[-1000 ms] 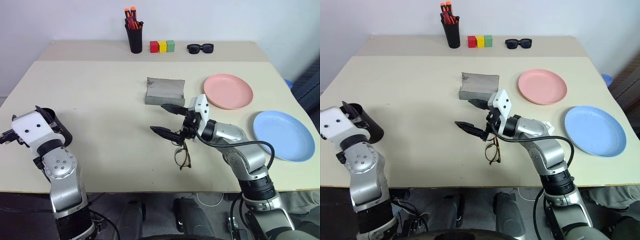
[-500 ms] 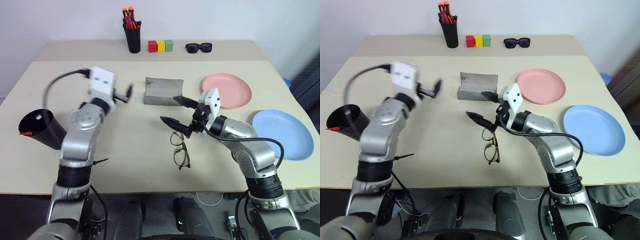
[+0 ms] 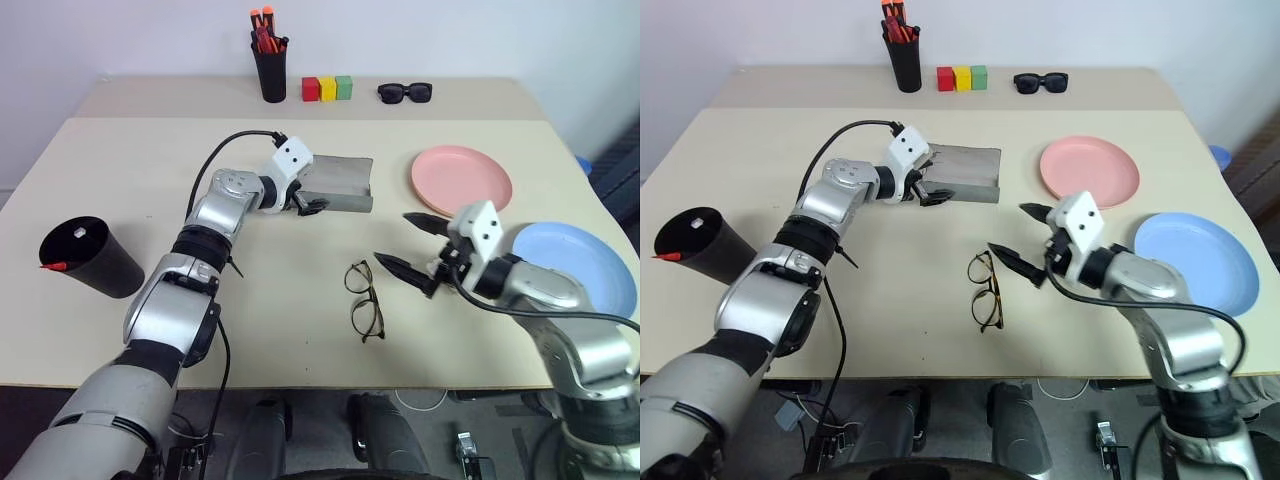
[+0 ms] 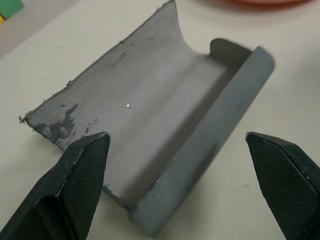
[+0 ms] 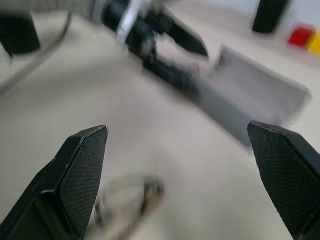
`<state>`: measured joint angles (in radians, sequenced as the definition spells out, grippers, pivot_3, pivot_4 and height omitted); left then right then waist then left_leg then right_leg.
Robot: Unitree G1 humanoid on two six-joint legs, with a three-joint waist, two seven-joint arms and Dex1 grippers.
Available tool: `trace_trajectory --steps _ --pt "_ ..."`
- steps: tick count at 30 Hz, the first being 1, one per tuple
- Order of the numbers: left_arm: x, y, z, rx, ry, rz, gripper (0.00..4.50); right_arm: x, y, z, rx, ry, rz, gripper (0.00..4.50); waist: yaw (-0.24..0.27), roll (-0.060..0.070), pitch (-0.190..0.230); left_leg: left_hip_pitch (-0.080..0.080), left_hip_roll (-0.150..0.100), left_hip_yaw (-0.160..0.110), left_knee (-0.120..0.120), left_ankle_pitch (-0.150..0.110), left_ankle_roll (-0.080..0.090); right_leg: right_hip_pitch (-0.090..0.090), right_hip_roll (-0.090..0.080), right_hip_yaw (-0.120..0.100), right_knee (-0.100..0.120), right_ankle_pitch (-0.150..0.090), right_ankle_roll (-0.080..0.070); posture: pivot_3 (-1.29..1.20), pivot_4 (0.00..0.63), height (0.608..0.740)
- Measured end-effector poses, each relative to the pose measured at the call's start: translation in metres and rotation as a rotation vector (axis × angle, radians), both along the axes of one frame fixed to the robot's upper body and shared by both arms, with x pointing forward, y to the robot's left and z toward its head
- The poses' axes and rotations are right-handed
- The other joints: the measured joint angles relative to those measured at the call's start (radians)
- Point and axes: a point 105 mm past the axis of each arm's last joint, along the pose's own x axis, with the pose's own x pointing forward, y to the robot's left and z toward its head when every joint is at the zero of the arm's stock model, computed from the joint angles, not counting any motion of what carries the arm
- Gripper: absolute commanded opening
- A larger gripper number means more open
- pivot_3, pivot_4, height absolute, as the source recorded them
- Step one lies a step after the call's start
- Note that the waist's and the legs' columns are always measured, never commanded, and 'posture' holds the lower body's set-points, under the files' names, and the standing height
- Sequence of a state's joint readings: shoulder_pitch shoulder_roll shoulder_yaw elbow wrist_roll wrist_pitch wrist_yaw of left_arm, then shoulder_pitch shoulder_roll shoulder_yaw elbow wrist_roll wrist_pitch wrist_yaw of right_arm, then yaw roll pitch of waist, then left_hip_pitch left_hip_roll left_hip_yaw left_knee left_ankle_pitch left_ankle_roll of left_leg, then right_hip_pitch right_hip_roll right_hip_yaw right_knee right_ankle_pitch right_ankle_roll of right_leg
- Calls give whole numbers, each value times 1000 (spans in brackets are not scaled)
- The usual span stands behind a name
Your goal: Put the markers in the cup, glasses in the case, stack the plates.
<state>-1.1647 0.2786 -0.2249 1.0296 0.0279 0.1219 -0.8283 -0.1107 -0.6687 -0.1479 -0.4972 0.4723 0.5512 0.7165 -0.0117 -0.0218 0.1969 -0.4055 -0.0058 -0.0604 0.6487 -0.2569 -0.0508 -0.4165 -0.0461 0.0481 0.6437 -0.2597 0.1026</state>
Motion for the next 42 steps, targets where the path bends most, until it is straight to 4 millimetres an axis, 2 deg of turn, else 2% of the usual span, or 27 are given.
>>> trace_trajectory --steps 5,7,9,14,15,21,24,27,30,35,40,42 --pt "-5 -11 -14 51 50 -68 4465 -11 -22 -1 -44 5 -74 4500 -4 0 0 -1 0 0 1 0 0 -2 1 0 2 0 0 0 150 740" --pt "-4 -11 -14 63 61 -67 3948 -13 -25 -1 -49 1 -88 4500 -4 0 0 0 0 0 1 0 0 -2 1 0 3 0 0 0 150 740" --pt "-3 -11 -14 62 63 -63 3118 -15 -25 -1 -52 -3 -92 4500 -4 0 0 0 0 0 2 0 0 -2 1 1 4 0 0 0 150 740" --pt "-3 -13 -14 60 61 -67 425 -16 -23 1 -52 -16 -100 4500 -1 0 0 -1 0 0 4 0 0 -2 1 1 4 0 0 0 150 740" --pt "-3 -13 -14 60 58 -71 53 -16 -22 0 -52 -15 -100 4500 -1 0 0 -1 0 0 4 0 0 -2 1 1 4 0 0 0 150 740" --pt "-6 -10 -10 52 50 -112 53 -13 -18 4 -51 -29 -83 4500 -4 0 0 -1 0 0 3 0 0 -2 1 1 4 0 0 0 150 740" --pt "-14 2 -9 52 57 -182 53 -12 -11 4 -50 -29 -59 4500 -9 0 0 0 1 0 3 0 0 -2 1 1 5 0 0 0 150 740" --pt "-28 24 -11 66 82 -264 53 -11 -2 1 -41 -18 -31 4500 -11 0 0 0 1 0 2 0 0 -2 1 1 6 0 0 0 150 740" --pt "-51 46 -16 125 112 -342 53 -10 8 -3 -27 3 -6 4500 -7 0 0 0 1 0 3 0 0 -2 1 1 6 0 0 0 150 740" --pt "-91 57 -23 145 166 -469 53 -10 19 -6 -14 18 27 4500 2 0 0 -1 1 -1 5 0 0 -2 0 1 6 0 0 0 150 740" --pt "-102 56 -25 199 154 -508 53 -8 26 -9 2 30 46 4500 0 0 0 -1 1 0 10 0 0 0 1 1 6 0 0 0 150 740" --pt "-101 55 -26 201 153 -501 594 -7 26 -9 2 30 47 4500 -1 1 0 -1 1 0 11 0 0 1 1 1 6 0 0 0 150 740"
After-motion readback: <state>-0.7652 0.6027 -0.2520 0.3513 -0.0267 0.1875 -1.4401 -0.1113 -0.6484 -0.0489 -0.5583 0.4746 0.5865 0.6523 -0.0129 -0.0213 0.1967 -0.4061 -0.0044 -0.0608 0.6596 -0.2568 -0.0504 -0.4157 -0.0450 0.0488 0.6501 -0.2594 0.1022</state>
